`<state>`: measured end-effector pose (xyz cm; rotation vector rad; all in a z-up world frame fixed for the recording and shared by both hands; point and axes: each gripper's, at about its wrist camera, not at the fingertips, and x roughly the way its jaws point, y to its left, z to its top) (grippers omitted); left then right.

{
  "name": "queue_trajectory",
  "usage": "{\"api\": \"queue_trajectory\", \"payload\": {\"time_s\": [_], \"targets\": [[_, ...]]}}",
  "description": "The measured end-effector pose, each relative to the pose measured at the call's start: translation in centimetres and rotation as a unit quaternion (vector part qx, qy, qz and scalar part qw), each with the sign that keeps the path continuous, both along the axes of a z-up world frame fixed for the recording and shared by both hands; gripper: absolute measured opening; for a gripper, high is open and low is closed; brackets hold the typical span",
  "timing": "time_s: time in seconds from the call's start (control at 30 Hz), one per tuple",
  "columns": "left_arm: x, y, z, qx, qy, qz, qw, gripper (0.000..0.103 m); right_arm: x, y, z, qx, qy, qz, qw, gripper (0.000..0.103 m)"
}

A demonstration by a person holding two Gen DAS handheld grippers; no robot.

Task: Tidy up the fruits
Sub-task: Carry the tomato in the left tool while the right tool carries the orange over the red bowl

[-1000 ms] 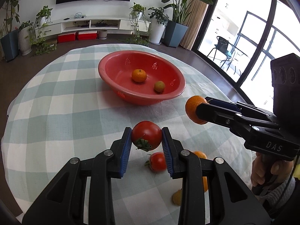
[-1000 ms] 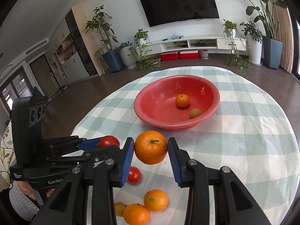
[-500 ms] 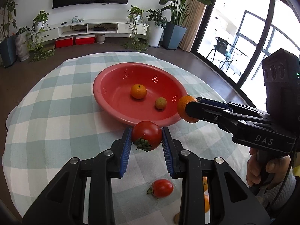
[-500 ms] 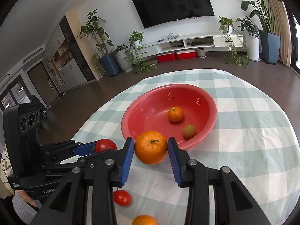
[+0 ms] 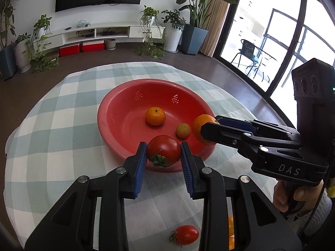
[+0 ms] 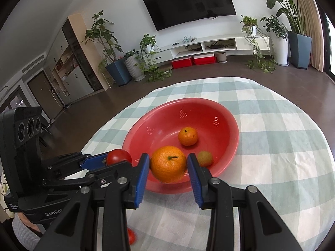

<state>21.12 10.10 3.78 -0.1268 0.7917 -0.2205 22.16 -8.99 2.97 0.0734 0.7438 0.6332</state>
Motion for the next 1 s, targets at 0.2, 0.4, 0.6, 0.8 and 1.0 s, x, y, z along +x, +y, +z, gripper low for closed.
{"api": "queue_trajectory", "payload": {"time_s": [0.2, 0.4, 0.6, 0.8, 1.0], "targets": [[1.4, -0.2, -0.7, 0.002, 0.006, -0.003, 1.0000, 0.030, 1.1, 0.1, -0.4, -0.004, 0.008, -0.002, 1.000, 0.040], [2.5, 0.1, -1.6, 0.003, 0.013, -0.001, 0.9999, 0.030, 1.8, 0.5, -1.0, -0.014, 0.014, -0.002, 1.000, 0.040], [3.3, 0.4, -2.1, 0.000, 0.018, 0.004, 0.9998, 0.030, 2.3, 1.0, -1.5, -0.025, 0.015, -0.001, 1.000, 0.040], [3.9, 0.4, -2.7, 0.001, 0.024, 0.006, 0.9997, 0.030, 2.4, 1.2, -1.9, -0.034, 0.019, -0.001, 0.999, 0.040], [4.3, 0.3, -3.1, 0.004, 0.025, 0.008, 0.9996, 0.030, 2.6, 1.5, -2.2, -0.041, 0.018, 0.001, 0.999, 0.040]]}}
